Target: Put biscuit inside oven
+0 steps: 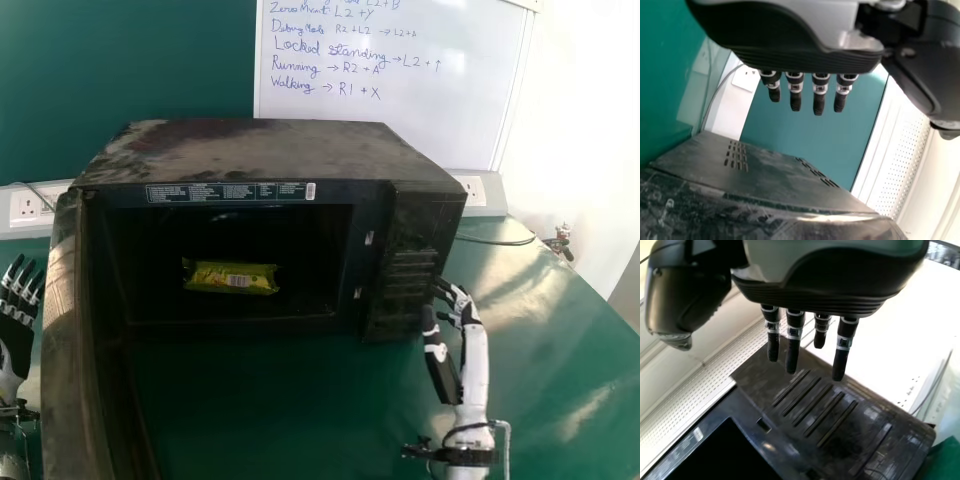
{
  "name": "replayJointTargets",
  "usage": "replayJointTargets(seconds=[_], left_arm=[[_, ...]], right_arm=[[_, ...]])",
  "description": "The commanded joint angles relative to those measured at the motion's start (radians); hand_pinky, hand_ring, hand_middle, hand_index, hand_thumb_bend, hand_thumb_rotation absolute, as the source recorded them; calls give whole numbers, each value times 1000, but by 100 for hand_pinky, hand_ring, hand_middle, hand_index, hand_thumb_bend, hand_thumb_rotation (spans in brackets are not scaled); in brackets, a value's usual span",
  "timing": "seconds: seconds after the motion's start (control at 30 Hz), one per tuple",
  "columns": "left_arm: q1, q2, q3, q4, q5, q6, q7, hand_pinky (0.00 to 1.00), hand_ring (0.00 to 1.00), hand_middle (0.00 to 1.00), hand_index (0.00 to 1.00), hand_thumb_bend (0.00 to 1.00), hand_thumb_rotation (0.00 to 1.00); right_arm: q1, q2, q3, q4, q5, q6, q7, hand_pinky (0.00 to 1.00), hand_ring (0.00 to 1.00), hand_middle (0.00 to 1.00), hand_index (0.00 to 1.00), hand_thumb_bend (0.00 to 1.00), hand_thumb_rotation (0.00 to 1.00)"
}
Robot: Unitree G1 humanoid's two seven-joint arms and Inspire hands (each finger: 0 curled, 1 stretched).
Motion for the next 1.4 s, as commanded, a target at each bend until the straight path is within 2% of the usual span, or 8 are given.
replayJointTargets(seconds=[0.0, 0.43, 0.57, 0.7, 0.8, 1.0, 1.17, 1.37], left_arm=[[69, -78, 1, 31, -10, -8, -4, 9, 34, 47, 64, 36, 100], [68, -104, -8, -35, -33, 19, -114, 15, 33, 42, 52, 32, 95], [79, -116, -20, -61, -26, 35, -125, 17, 34, 42, 51, 42, 87], [88, -122, -34, -74, -14, 33, -148, 18, 35, 42, 50, 60, 80], [92, -128, -42, -89, -17, 28, -179, 20, 35, 43, 51, 64, 78], [106, -136, -76, -111, 19, -33, -190, 22, 34, 42, 51, 82, 74], [120, -135, -111, -133, 38, -64, -211, 23, 36, 44, 51, 80, 71], [125, -138, -129, -150, 41, -78, -217, 24, 37, 44, 51, 87, 67]], right_arm=[[0, 12, -16, 27, 23, -19, -12, 71, 77, 80, 87, 82, 100], [-13, 30, -50, 86, 57, -38, -18, 69, 76, 78, 87, 81, 100], [-6, 41, -60, 57, 87, 7, 2, 72, 79, 80, 87, 76, 100], [-1, 45, -69, 31, 90, 54, 9, 71, 80, 81, 87, 75, 100], [1, 47, -74, 16, 106, 79, 22, 72, 81, 82, 88, 77, 100], [6, 44, -81, -12, 108, 123, 36, 72, 79, 82, 89, 76, 100], [5, 33, -89, -31, 92, 169, 42, 75, 79, 82, 88, 77, 100], [-7, 14, -110, -6, 149, 163, 92, 76, 80, 82, 88, 76, 100]])
